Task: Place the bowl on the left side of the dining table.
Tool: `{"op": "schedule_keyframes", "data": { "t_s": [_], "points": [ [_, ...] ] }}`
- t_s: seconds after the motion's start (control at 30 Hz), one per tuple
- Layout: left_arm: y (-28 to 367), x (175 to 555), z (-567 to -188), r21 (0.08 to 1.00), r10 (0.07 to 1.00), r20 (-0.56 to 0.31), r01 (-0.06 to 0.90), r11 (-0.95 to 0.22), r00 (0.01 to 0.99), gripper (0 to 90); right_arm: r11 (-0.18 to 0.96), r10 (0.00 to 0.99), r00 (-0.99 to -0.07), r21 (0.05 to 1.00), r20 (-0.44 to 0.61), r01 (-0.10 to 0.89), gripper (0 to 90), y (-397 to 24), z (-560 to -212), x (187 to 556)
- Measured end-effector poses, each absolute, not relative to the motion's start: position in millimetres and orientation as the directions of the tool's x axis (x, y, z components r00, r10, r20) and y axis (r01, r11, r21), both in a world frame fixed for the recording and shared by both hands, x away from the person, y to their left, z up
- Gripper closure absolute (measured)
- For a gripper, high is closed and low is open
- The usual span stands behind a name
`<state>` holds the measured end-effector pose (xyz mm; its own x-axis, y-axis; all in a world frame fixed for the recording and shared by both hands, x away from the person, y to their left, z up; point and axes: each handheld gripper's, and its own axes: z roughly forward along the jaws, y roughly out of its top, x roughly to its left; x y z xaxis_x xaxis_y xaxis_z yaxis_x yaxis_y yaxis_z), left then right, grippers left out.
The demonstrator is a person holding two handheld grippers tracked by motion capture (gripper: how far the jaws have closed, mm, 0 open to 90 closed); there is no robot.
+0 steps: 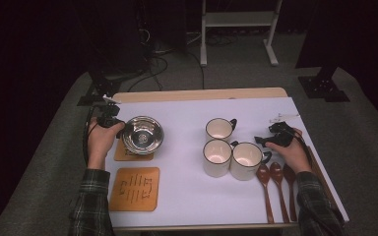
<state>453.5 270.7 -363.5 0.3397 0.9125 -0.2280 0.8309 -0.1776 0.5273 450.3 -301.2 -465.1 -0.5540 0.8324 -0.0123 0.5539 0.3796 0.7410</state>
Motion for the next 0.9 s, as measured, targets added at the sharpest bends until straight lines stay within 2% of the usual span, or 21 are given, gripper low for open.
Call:
{"op": "schedule_keyframes", "data": {
  "t_s": [0.9],
  "points": [
    [296,467,-389,0.461,0.933,-0.241,0.878,-0.131,0.266,83.9,0.378,0.831,-0.556,0.74,-0.007,0.556,17.2,-302,-465,451]
  ]
}}
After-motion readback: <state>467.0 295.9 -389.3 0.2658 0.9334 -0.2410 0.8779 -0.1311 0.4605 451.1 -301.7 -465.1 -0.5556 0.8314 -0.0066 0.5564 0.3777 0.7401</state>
